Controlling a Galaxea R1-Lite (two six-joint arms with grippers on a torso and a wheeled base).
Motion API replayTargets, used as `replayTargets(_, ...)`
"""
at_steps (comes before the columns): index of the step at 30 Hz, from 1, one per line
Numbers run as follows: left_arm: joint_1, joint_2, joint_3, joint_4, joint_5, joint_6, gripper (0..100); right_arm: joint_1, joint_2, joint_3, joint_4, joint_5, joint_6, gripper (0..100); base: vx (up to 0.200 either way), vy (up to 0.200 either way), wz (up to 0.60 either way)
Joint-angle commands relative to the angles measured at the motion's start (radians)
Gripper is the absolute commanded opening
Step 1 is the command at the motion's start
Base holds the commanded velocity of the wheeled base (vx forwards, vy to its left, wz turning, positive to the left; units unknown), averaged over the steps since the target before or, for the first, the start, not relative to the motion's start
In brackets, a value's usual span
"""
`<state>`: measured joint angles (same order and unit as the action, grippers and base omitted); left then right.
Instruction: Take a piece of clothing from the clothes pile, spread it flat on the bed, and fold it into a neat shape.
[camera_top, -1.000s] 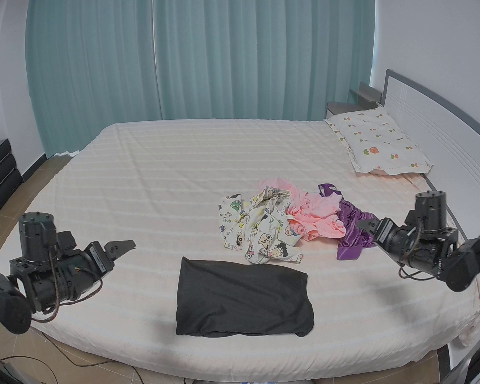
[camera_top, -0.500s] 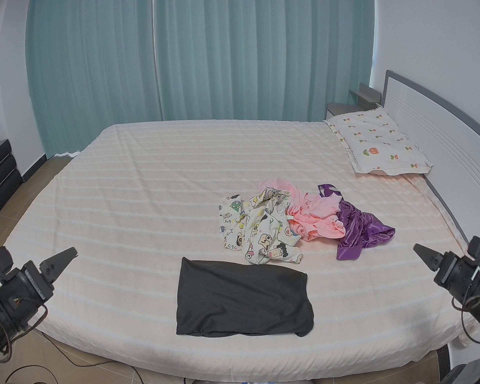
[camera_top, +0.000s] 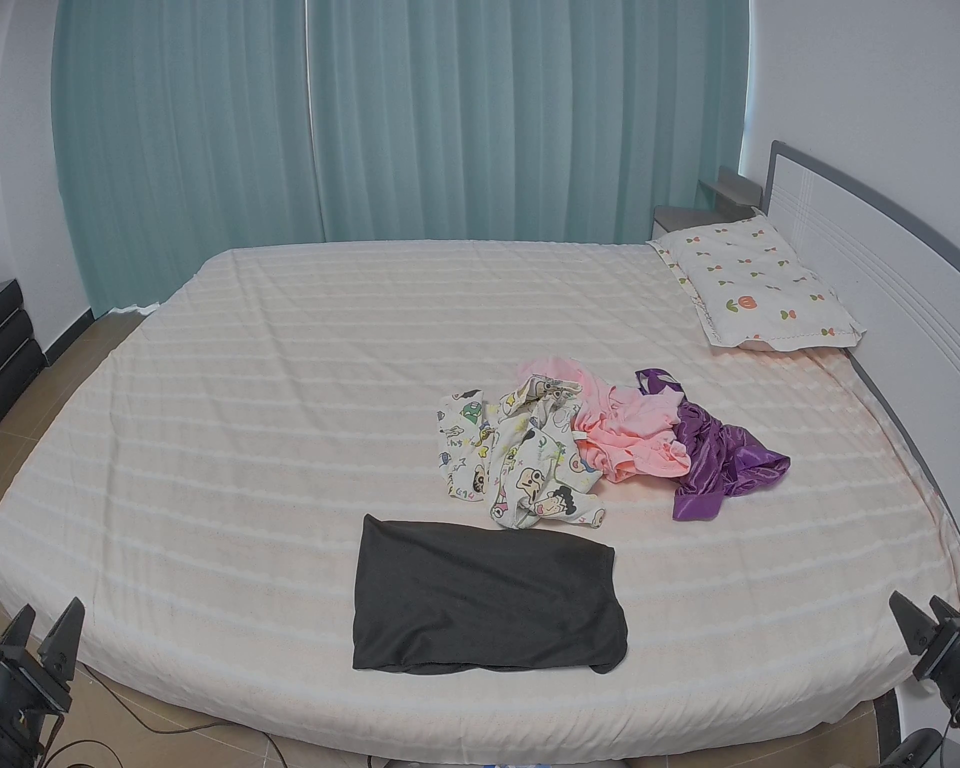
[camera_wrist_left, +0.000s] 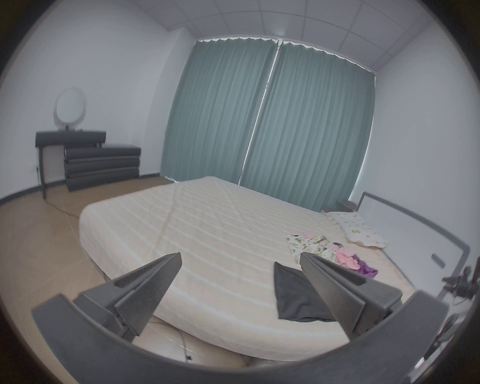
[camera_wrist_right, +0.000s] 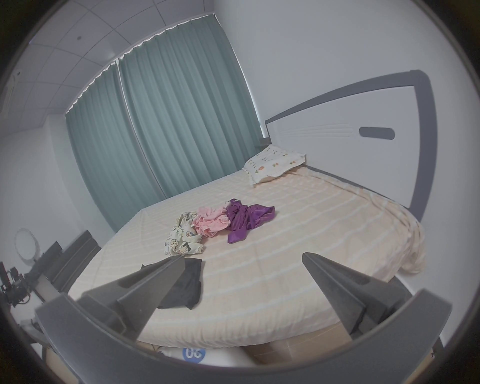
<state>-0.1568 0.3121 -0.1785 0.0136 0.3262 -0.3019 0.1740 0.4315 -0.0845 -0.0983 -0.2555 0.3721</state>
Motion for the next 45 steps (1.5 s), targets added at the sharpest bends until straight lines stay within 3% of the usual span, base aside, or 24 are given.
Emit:
replayTargets(1, 0.109, -0.194, 0.002, 0.052, 0.036, 0.070, 100, -0.059, -0.223, 0.008, 0.078, 0.007, -0.073, 100, 0.000, 0.000, 0.00)
replayTargets(4, 0.178, -0.242, 0.005, 0.052, 0.019, 0.126, 100, -0.071, -0.290, 0.009, 0.115, 0.024, -0.122, 100, 0.000, 0.000, 0.00)
replayTargets(9, 0.168, -0.289, 0.019, 0.052, 0.019, 0.168, 100, -0.099, -0.339, 0.020, 0.140, 0.059, -0.148, 100, 0.000, 0.000, 0.00)
replayTargets(11, 0.163, -0.298, 0.037, 0.046, 0.024, 0.172, 100, -0.149, -0.372, 0.035, 0.152, 0.085, -0.174, 100, 0.000, 0.000, 0.00)
replayTargets(14, 0.163, -0.298, 0.100, 0.025, -0.021, 0.185, 100, -0.173, -0.431, 0.049, 0.131, 0.174, -0.300, 100, 0.000, 0.000, 0.00)
replayTargets(16, 0.163, -0.298, 0.149, -0.018, -0.047, 0.196, 100, -0.173, -0.431, 0.051, 0.126, 0.176, -0.340, 100, 0.000, 0.000, 0.00)
replayTargets(22, 0.161, -0.298, 0.179, -0.067, -0.121, 0.214, 100, -0.173, -0.431, 0.051, 0.126, 0.190, -0.355, 100, 0.000, 0.000, 0.00)
replayTargets(27, 0.161, -0.297, 0.179, -0.064, -0.211, 0.218, 100, -0.173, -0.430, 0.049, 0.134, 0.277, -0.355, 100, 0.000, 0.000, 0.00)
replayTargets(29, 0.161, -0.297, 0.179, -0.057, -0.242, 0.221, 100, -0.174, -0.430, 0.048, 0.138, 0.251, -0.368, 100, 0.000, 0.000, 0.00)
replayTargets(32, 0.161, -0.298, 0.179, -0.014, -0.294, 0.268, 100, -0.174, -0.430, 0.046, 0.138, 0.139, -0.377, 100, 0.000, 0.000, 0.00)
replayTargets(33, 0.161, -0.298, 0.179, -0.014, -0.294, 0.268, 100, -0.174, -0.430, 0.046, 0.138, 0.139, -0.377, 100, 0.000, 0.000, 0.00)
replayTargets(34, 0.161, -0.298, 0.179, -0.009, -0.311, 0.299, 100, -0.174, -0.430, 0.045, 0.138, 0.062, -0.378, 100, 0.000, 0.000, 0.00)
replayTargets(37, 0.161, -0.298, 0.179, -0.009, -0.312, 0.300, 100, -0.174, -0.430, 0.043, 0.138, 0.019, -0.383, 100, 0.000, 0.000, 0.00)
replayTargets(38, 0.161, -0.298, 0.179, -0.009, -0.312, 0.300, 100, -0.174, -0.428, 0.042, 0.140, -0.037, -0.389, 100, 0.000, 0.000, 0.00)
replayTargets(45, 0.161, -0.298, 0.179, -0.009, -0.309, 0.296, 100, -0.174, -0.428, 0.046, 0.129, -0.051, -0.391, 100, 0.000, 0.000, 0.00)
